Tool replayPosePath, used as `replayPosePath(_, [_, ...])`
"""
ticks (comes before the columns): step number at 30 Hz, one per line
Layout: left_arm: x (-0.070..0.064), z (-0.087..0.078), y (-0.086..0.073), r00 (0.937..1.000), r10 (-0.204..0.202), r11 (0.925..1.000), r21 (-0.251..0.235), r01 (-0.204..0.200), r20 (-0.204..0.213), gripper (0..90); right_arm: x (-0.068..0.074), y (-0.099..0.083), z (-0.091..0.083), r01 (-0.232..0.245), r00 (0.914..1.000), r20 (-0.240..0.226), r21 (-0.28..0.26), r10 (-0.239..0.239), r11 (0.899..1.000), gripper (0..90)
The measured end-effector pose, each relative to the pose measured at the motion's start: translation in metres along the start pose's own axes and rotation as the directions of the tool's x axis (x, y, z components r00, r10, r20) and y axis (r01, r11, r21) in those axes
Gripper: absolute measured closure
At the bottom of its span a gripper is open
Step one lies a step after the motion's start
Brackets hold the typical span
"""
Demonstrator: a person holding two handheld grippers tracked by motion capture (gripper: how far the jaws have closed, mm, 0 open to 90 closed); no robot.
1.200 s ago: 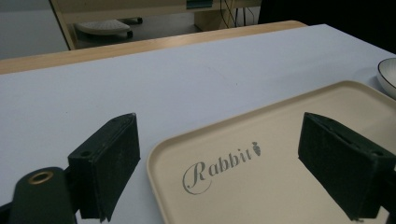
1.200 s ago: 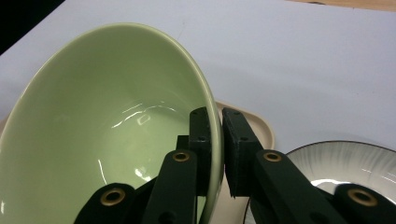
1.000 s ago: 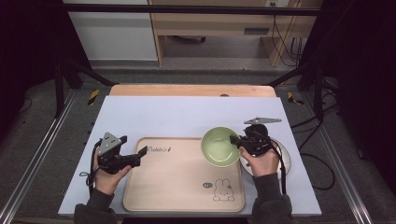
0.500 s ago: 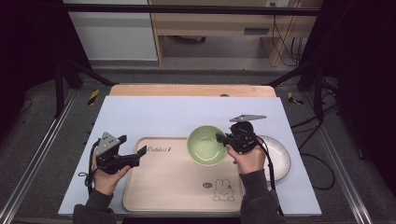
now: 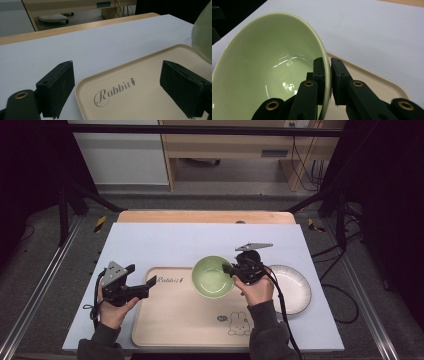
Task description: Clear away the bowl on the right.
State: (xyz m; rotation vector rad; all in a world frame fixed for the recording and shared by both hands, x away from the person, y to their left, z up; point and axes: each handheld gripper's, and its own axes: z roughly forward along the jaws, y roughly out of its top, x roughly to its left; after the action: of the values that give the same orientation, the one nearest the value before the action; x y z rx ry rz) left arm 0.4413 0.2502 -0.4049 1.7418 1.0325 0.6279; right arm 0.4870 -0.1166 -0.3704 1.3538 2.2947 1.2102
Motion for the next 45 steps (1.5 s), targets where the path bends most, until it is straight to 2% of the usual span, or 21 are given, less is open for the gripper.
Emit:
replayPosePath(13, [0.0, -0.002, 0.001, 1.0, -0.002, 1.0, -0.009, 0.002, 0.0, 11.9, 0.008, -0.005, 0.029, 0.016, 0.9999, -0.007, 0.054, -0.016, 0.998, 82.9])
replayPosePath(21, [0.0, -0.003, 0.002, 1.0, -0.003, 0.9999, -0.012, 0.003, 0.0, 12.0, 0.009, -0.011, 0.046, 0.001, 0.9999, -0.014, 0.09, 0.0, 0.996, 82.9])
replayPosePath(26, [0.0, -0.003, 0.002, 1.0, -0.001, 0.9999, -0.013, 0.001, 0.0, 12.0, 0.009, -0.014, 0.054, 0.001, 1.0, -0.002, 0.116, 0.0, 0.993, 82.9])
replayPosePath(39, [-0.001, -0.003, 0.002, 1.0, 0.002, 0.9999, -0.01, -0.002, 0.001, 12.0, 0.007, -0.022, 0.069, -0.015, 0.9991, -0.037, 0.155, 0.021, 0.988, 82.9])
replayPosePath(45, [-0.001, -0.003, 0.002, 1.0, 0.001, 0.9999, -0.012, -0.001, 0.002, 12.0, 0.007, -0.024, 0.074, -0.017, 0.9991, -0.036, 0.169, 0.024, 0.985, 82.8])
